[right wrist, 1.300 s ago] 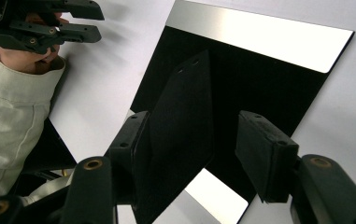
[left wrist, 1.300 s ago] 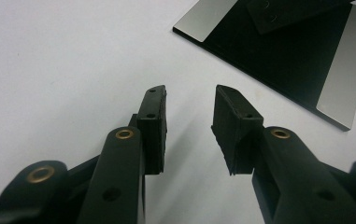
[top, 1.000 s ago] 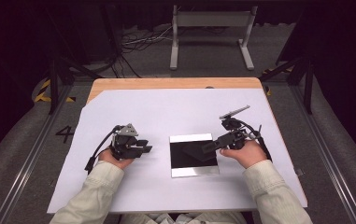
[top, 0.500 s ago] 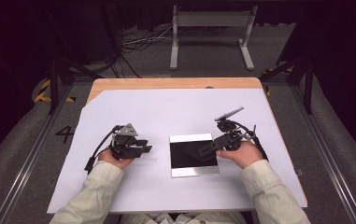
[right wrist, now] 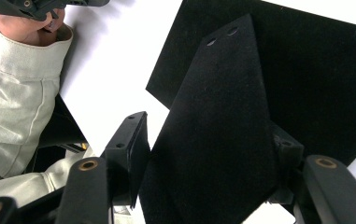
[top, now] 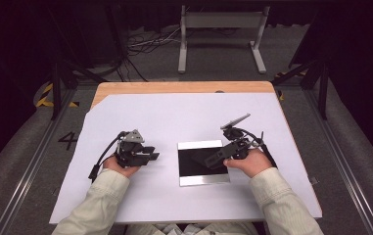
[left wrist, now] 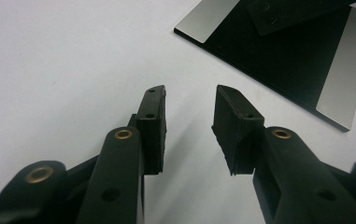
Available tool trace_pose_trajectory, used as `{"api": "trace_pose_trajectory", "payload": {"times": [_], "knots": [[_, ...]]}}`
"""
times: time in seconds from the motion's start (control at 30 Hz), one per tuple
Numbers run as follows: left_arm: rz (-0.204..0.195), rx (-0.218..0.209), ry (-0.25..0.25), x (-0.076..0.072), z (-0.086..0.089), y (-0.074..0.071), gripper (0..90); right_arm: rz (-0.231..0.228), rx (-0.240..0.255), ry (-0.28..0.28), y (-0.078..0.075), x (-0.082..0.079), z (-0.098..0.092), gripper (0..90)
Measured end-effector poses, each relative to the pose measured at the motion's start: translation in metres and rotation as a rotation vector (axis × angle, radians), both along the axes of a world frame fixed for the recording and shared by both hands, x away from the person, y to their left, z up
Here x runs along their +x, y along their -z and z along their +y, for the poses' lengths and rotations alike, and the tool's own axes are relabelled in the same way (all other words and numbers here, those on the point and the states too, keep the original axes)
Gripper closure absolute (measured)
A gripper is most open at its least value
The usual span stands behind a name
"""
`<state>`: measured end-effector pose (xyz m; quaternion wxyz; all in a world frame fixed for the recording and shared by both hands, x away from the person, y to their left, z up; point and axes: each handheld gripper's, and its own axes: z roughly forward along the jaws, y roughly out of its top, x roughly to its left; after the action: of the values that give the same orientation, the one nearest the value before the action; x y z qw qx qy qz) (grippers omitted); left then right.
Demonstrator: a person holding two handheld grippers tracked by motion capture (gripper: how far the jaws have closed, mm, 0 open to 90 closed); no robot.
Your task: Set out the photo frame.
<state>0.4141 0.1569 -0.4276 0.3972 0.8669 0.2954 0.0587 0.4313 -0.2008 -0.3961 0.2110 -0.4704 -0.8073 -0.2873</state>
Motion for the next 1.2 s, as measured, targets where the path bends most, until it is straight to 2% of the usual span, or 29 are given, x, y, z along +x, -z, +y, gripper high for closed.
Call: {"api": "trace_pose_trajectory", "payload": {"times": [0.8,1.0,1.2], "knots": [[-0.003,0.004,0.003,0.0002,-0.0008,0.0005,64.7,-0.008,-0.007,0.007,-0.0022,-0.0011,0.0011,46.8],[-0.001,0.003,0.003,0.0000,-0.0010,0.0007,64.6,-0.018,0.003,-0.001,-0.0039,-0.0031,0.0016,54.0],[-0.002,0.002,0.001,-0.0002,-0.0012,0.0007,64.5,-0.031,-0.003,-0.016,-0.0071,-0.0057,0.0022,56.5]]}}
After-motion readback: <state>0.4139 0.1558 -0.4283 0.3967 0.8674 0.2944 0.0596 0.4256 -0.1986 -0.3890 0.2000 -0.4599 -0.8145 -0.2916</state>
